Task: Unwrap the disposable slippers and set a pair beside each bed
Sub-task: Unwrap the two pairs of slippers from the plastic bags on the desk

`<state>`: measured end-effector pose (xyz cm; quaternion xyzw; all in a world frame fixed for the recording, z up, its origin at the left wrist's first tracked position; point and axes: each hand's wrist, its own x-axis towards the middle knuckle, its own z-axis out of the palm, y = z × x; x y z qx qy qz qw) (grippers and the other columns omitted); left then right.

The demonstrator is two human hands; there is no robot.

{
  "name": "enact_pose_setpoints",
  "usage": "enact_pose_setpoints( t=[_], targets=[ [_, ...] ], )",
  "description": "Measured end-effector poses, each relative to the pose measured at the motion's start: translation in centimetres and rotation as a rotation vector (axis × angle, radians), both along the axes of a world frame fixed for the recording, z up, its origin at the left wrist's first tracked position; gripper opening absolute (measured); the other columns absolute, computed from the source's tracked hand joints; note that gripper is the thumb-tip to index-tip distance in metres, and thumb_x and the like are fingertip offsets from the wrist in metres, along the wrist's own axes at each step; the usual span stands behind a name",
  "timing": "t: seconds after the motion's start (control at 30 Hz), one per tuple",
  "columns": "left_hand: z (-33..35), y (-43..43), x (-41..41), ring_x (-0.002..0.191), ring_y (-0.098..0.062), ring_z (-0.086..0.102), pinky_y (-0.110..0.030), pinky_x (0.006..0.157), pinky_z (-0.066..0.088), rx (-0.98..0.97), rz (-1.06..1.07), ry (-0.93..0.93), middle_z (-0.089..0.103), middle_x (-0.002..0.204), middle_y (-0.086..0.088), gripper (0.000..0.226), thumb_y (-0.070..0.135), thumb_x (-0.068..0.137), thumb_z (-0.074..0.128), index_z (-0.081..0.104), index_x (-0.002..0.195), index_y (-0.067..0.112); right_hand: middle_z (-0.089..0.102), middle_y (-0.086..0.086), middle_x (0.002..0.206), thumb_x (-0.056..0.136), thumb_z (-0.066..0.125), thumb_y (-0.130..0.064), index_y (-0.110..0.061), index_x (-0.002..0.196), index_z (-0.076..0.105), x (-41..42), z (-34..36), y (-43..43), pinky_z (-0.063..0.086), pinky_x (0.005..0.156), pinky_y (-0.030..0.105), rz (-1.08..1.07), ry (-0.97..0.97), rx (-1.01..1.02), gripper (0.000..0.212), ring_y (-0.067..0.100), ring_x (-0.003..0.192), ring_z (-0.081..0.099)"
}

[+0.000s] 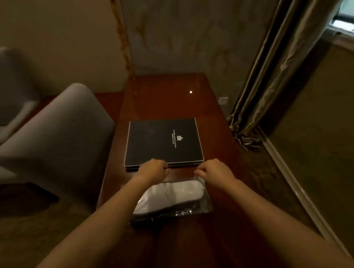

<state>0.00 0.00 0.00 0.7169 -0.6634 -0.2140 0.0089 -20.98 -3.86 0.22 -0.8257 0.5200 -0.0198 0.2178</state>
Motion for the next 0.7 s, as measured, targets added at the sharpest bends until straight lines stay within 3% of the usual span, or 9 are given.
enact_pose_setpoints(
  t=[0.07, 0.17, 0.33, 0.53, 0.7],
  targets=[
    [-1.6, 1.0, -0.4, 0.121, -0.028, 0.053, -0.043, 0.099, 0.046, 0.033, -0.027, -0.073, 0.056, 0.134, -0.008, 0.044, 0.037, 0.092, 0.046, 0.049, 0.132, 0.022, 0.071, 0.003, 0.089, 0.090, 0.054, -0.037, -0.018, 0.092, 0.072, -0.2, -1.8, 1.1, 0.048, 0.062, 0.027, -0.064, 0.047, -0.005, 0.026, 0.018, 0.083, 0.063],
    [-5.0, 2.6, -1.2, 0.143, -0.025, 0.026, -0.048, 0.115, 0.023, 0.063, -0.091, -0.083, 0.030, 0.154, -0.005, 0.064, 0.049, 0.089, 0.046, 0.027, 0.146, 0.024, 0.066, 0.006, 0.100, 0.089, 0.055, -0.040, -0.015, 0.101, 0.067, -0.4, -4.9, 3.0, 0.050, 0.080, 0.034, -0.173, 0.146, -0.037, 0.030, 0.021, 0.100, 0.056],
    [-8.6, 2.9, -2.2, 0.148, -0.023, -0.003, -0.050, 0.117, -0.006, 0.089, -0.176, -0.090, -0.001, 0.161, -0.005, 0.094, 0.068, 0.079, 0.047, 0.002, 0.150, 0.026, 0.064, 0.003, 0.107, 0.090, 0.052, -0.040, -0.015, 0.109, 0.061, 0.0, -7.7, 4.2, 0.046, 0.085, 0.032, -0.250, 0.112, -0.123, 0.033, 0.018, 0.101, 0.052],
    [-9.9, 3.4, -2.4, 0.148, -0.028, -0.001, -0.055, 0.113, -0.012, 0.068, -0.231, -0.143, 0.002, 0.160, -0.010, 0.118, 0.082, 0.062, 0.049, -0.001, 0.150, 0.021, 0.064, 0.003, 0.115, 0.096, 0.044, -0.025, -0.013, 0.114, 0.061, 0.2, -8.9, 4.7, 0.044, 0.087, 0.030, -0.234, 0.098, -0.197, 0.028, 0.019, 0.105, 0.050],
    [-9.3, 3.6, -2.9, 0.140, -0.027, 0.020, -0.056, 0.115, -0.001, -0.004, -0.222, -0.158, 0.025, 0.150, -0.007, 0.112, 0.068, 0.066, 0.060, 0.007, 0.150, 0.017, 0.066, 0.003, 0.104, 0.087, 0.056, -0.012, -0.010, 0.103, 0.065, 0.4, -8.6, 4.7, 0.045, 0.077, 0.027, -0.208, 0.107, -0.221, 0.019, 0.020, 0.097, 0.054]
  ],
)
